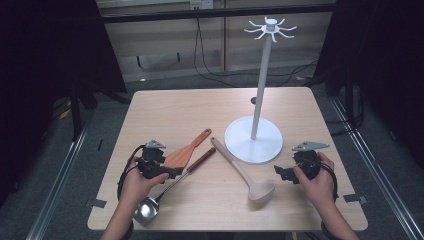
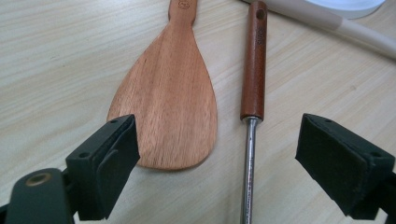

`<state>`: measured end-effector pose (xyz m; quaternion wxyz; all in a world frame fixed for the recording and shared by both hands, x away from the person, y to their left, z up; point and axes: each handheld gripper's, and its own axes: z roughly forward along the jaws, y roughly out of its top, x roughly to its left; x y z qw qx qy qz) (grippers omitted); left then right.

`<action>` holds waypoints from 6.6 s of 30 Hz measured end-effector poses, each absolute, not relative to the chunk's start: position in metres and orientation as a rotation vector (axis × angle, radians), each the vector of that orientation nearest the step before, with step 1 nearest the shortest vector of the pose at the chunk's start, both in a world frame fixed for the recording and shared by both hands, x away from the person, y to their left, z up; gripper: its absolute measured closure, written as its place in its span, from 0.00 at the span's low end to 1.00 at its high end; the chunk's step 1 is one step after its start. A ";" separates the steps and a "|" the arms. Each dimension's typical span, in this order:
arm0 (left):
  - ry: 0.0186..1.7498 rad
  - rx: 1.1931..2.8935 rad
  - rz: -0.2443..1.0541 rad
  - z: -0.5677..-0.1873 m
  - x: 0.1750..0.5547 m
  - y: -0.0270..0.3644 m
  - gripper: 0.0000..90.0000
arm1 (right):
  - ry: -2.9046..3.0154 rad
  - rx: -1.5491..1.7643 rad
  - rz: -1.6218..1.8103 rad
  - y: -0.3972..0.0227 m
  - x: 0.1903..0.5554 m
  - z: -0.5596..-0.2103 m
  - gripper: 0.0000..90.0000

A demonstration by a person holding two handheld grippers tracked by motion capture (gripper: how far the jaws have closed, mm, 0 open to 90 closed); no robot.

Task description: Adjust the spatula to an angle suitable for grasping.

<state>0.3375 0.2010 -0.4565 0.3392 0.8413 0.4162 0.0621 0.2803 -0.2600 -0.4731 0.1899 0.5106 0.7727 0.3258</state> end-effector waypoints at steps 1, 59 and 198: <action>1.084 2.191 0.162 -0.456 0.338 0.201 0.15 | 2.172 1.435 0.916 -0.260 0.280 -0.473 0.11; 0.903 2.619 0.075 -0.464 0.333 0.168 0.82 | 2.169 1.474 0.902 -0.270 0.274 -0.474 0.11; 0.596 2.018 0.328 -0.382 0.269 0.096 0.92 | 1.764 1.301 1.927 -0.109 0.246 -0.400 0.94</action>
